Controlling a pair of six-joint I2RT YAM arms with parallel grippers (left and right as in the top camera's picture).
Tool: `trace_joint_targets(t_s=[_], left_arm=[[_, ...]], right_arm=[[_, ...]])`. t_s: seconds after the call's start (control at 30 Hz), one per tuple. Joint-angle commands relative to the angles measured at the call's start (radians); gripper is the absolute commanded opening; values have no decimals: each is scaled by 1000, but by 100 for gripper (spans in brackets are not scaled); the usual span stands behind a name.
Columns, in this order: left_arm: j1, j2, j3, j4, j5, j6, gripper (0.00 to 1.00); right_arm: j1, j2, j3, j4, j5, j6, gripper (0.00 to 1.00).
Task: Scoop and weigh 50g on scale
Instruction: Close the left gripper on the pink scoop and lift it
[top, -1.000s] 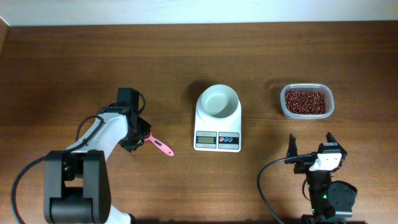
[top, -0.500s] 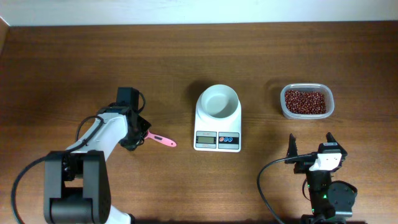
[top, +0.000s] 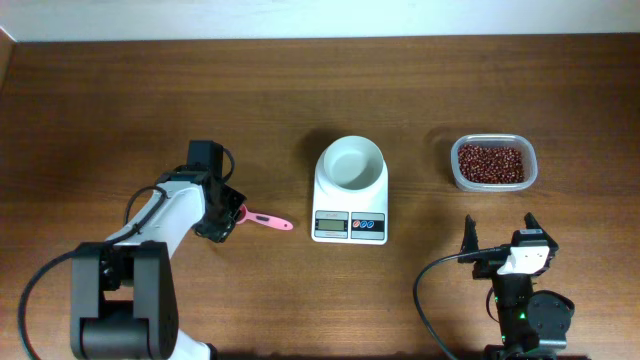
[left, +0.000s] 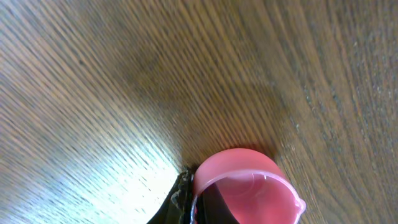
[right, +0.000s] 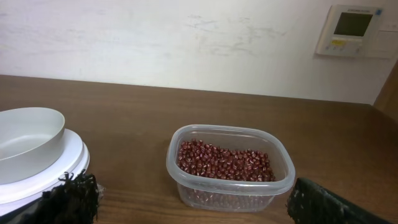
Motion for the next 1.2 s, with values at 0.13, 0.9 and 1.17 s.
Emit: trace_joint_targets(t_s=[0.13,0.9,1.17], left_arm=[[-2,-158,1,-14,25,-35,0],[-2,-535,1,-259,34,-245,0],[-3,-535,0,-269,79,-245,0]], right_arm=[[6,-5,-5,-5,-9,-3,99],[6,-5,-5,-5,-10,-3,99],[6,-5,-5,14,-248,497,99]])
